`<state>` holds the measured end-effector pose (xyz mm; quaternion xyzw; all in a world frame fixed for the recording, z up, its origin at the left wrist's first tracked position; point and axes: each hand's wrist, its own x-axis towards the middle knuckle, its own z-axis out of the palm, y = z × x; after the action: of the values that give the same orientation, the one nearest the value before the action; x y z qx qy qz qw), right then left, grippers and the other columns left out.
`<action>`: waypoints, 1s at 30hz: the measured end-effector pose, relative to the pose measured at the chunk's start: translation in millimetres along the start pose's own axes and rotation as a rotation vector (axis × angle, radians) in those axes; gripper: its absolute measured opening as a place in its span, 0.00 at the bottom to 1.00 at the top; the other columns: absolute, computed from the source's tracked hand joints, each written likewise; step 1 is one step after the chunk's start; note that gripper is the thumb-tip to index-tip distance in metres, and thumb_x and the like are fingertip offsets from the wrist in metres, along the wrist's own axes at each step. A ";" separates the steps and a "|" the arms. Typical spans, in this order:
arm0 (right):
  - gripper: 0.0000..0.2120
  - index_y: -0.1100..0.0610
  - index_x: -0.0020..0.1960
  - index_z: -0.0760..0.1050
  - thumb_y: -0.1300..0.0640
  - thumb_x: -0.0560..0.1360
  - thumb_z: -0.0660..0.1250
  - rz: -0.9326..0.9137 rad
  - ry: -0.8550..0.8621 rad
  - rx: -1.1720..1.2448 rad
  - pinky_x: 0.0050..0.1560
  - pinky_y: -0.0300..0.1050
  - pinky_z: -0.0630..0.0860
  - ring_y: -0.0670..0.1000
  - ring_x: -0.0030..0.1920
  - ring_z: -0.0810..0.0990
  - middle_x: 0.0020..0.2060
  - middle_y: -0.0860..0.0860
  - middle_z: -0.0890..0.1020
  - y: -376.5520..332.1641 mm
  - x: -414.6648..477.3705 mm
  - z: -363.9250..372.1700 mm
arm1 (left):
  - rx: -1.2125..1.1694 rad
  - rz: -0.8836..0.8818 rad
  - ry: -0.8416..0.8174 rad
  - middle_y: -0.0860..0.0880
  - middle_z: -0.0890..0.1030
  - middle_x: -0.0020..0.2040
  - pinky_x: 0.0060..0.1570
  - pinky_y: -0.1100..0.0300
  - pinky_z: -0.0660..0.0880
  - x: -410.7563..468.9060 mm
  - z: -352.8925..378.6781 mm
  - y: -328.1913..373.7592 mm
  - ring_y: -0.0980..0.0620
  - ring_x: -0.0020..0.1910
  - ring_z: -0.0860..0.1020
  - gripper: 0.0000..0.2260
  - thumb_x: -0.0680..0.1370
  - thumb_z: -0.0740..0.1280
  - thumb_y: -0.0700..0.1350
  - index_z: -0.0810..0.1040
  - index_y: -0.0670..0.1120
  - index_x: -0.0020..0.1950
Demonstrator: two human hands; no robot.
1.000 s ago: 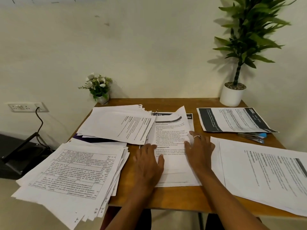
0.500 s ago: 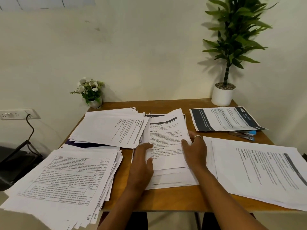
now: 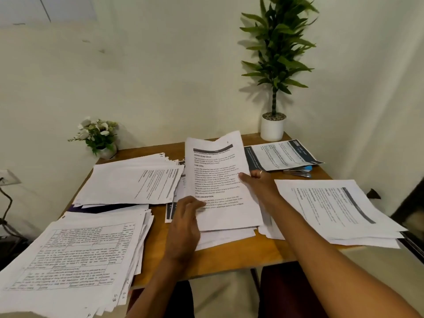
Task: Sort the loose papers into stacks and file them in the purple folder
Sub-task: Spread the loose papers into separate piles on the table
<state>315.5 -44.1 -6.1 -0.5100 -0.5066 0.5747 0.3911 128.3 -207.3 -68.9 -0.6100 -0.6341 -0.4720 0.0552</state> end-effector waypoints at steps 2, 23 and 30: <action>0.09 0.55 0.54 0.81 0.54 0.75 0.75 0.046 -0.015 0.013 0.45 0.45 0.81 0.51 0.47 0.86 0.48 0.51 0.87 -1.9 -13.1 -16.5 | -0.094 -0.064 0.070 0.50 0.72 0.64 0.63 0.53 0.78 0.1 -3.3 6.4 0.55 0.65 0.73 0.15 0.80 0.66 0.32 0.76 0.49 0.61; 0.09 0.57 0.51 0.78 0.52 0.82 0.65 0.148 0.393 0.291 0.26 0.40 0.65 0.47 0.24 0.68 0.28 0.49 0.74 53.7 -108.3 -129.2 | -0.480 -0.900 -0.457 0.52 0.76 0.70 0.54 0.54 0.81 58.6 88.8 139.5 0.49 0.58 0.81 0.19 0.81 0.69 0.48 0.69 0.56 0.71; 0.17 0.58 0.41 0.76 0.46 0.81 0.67 0.127 0.430 0.316 0.27 0.41 0.66 0.48 0.25 0.69 0.28 0.52 0.77 59.3 -124.5 -124.0 | -0.251 -0.767 -0.519 0.49 0.75 0.72 0.62 0.51 0.78 73.8 103.9 138.9 0.45 0.64 0.79 0.20 0.82 0.68 0.49 0.70 0.50 0.72</action>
<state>462.9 -152.4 -36.5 -0.5835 -0.2831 0.5487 0.5276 277.1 -111.3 -4.5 -0.4316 -0.7443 -0.3636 -0.3572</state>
